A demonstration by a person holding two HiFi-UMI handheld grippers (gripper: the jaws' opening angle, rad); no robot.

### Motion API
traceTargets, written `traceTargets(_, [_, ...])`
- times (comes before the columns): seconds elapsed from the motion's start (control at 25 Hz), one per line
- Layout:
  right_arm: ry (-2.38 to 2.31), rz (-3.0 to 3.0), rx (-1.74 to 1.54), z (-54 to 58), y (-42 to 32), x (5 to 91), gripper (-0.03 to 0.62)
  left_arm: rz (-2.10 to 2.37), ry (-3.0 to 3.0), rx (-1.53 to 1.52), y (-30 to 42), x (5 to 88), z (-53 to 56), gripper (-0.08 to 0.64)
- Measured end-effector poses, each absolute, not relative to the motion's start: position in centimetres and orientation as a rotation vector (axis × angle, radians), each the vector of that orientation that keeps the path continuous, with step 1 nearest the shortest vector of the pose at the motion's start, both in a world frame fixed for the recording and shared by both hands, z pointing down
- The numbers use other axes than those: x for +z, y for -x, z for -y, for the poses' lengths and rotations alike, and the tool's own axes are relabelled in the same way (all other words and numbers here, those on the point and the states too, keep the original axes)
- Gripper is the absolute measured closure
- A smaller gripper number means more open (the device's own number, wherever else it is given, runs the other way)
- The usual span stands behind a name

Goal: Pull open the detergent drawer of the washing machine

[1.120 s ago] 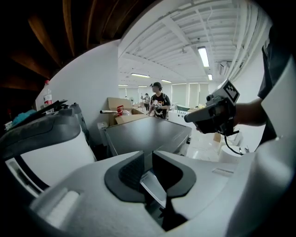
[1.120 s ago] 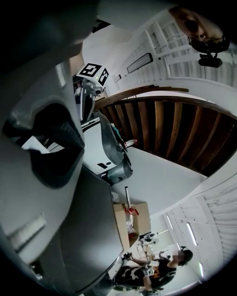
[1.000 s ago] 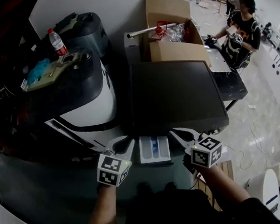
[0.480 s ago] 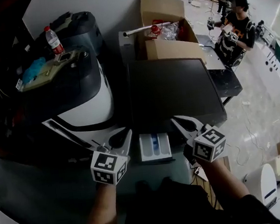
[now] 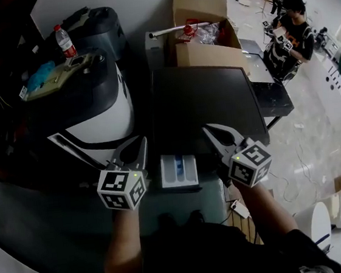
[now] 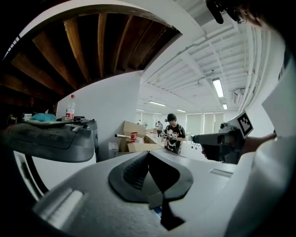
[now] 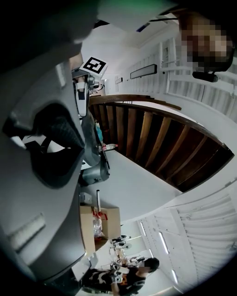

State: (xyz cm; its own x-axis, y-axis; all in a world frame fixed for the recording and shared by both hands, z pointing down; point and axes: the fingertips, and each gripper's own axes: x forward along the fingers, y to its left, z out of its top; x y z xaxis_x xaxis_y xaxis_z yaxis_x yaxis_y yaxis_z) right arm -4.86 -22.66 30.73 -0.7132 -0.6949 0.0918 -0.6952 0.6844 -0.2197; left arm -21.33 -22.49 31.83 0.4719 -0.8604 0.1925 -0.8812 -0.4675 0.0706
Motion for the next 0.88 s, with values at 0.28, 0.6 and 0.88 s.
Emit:
traceTargets(0.28, [-1.265,2.889,0.336,21.1,3.1,31.1,0.589,1.571,-2.529,0.145,21.1,31.4,22.3,0.549])
traceTargets(0.6, [-1.255,2.88,0.319,20.7,3.5,31.3,0.589,1.546,-2.561,0.189,20.9,31.6,22.1,0.549])
traceTargets(0.88, [-1.182,2.916,0.272,20.3,4.5,30.7,0.589,1.576,-2.536,0.174,20.9,32.0,22.3,0.549])
